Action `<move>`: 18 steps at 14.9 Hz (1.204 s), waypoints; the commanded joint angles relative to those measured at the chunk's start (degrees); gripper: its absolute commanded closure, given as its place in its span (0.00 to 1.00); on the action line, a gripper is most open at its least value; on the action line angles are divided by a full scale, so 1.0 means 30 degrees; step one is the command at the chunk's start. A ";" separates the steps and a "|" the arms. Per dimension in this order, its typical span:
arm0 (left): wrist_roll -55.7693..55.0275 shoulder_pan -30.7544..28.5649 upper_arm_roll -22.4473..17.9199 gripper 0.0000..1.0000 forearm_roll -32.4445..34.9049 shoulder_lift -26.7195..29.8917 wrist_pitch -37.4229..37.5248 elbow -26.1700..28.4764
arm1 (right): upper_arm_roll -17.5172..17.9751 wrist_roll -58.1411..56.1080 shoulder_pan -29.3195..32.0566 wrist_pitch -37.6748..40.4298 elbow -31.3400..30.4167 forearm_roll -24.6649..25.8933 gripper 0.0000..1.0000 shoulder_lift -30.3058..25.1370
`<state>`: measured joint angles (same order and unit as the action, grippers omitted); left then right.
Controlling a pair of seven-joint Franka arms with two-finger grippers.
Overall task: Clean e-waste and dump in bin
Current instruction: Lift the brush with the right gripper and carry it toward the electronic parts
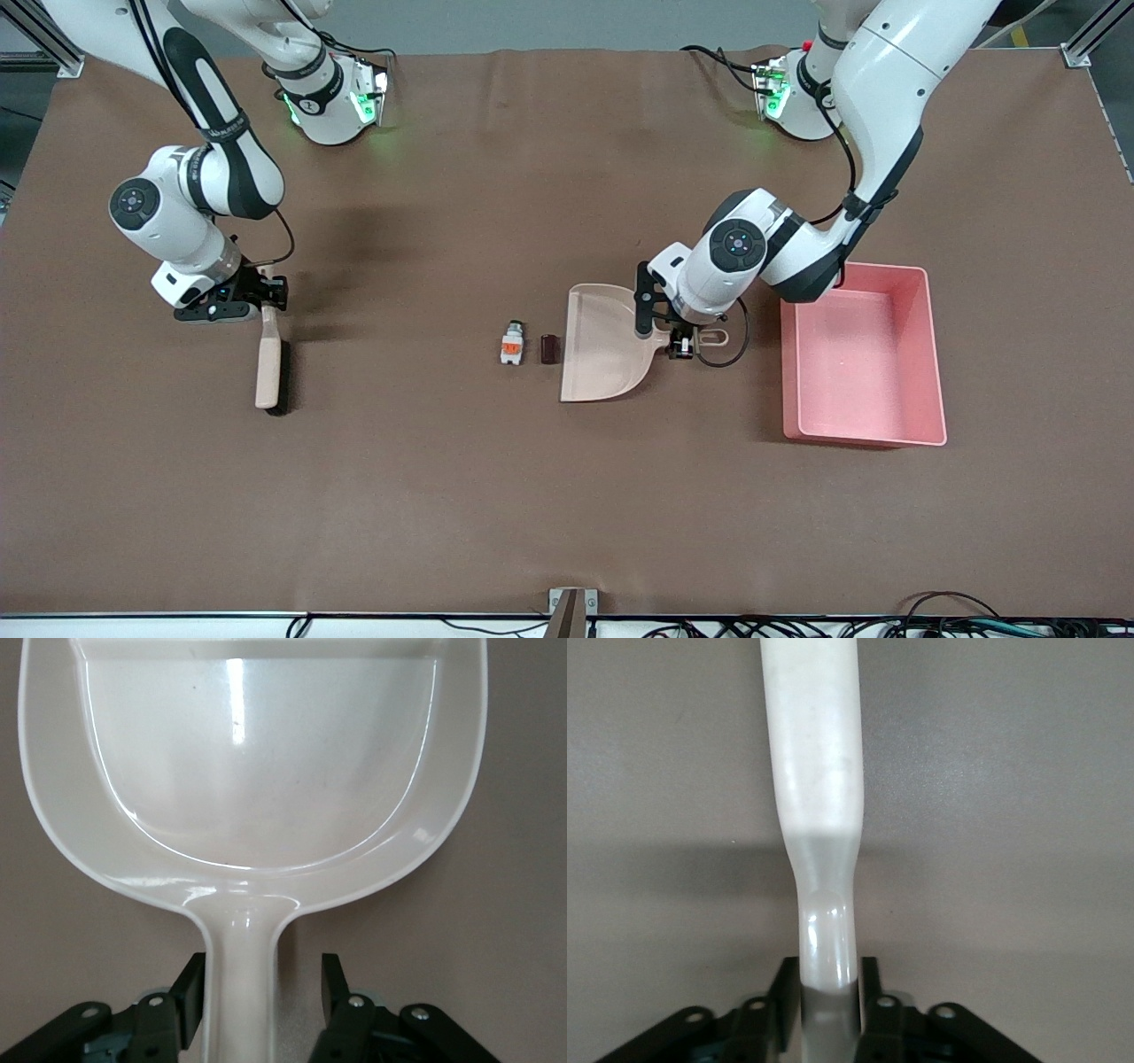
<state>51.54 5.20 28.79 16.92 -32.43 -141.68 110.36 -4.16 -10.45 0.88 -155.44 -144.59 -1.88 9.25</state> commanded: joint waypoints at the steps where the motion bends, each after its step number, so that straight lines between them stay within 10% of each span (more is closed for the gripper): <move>1: -0.0394 0.0200 -0.0017 0.45 0.0483 -0.0613 -0.0086 -0.0778 | 0.0185 -0.0119 0.0147 -0.0131 0.0090 -0.0135 0.86 0.0255; 8: -0.0394 0.0229 -0.0017 0.56 0.0805 -0.0936 -0.0087 -0.1130 | 0.0244 0.0143 -0.0202 -0.0161 0.0907 -0.0543 1.00 0.0927; 18: -0.0364 0.0112 -0.0017 0.87 0.1128 -0.0820 0.0088 -0.1160 | 0.0215 0.1980 -0.6057 0.0014 0.4394 -0.6639 1.00 0.3682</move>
<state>51.51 5.46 28.74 18.86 -34.73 -141.68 107.85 -3.29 -8.57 -13.40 -155.74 -133.60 -19.62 18.39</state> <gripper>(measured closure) 0.670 0.736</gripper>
